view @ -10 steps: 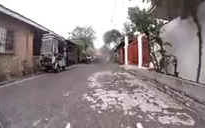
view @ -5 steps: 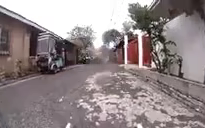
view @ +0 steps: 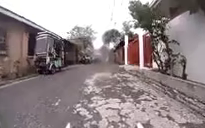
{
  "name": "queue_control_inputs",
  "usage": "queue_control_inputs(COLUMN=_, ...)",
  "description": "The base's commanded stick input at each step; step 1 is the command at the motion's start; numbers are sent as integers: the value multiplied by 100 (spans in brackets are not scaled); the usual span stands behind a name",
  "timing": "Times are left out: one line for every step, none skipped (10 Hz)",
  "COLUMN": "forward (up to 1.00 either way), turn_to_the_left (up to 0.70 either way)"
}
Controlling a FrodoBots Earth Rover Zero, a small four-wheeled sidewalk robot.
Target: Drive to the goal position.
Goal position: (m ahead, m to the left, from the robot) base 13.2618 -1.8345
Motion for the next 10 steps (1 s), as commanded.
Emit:
queue_control_inputs(forward=100, turn_to_the_left=0)
queue_control_inputs(forward=100, turn_to_the_left=0)
queue_control_inputs(forward=94, turn_to_the_left=0)
queue_control_inputs(forward=54, turn_to_the_left=0)
queue_control_inputs(forward=24, turn_to_the_left=0)
queue_control_inputs(forward=22, turn_to_the_left=0)
queue_control_inputs(forward=19, turn_to_the_left=0)
queue_control_inputs(forward=17, turn_to_the_left=0)
queue_control_inputs(forward=15, turn_to_the_left=0)
queue_control_inputs(forward=13, turn_to_the_left=0)
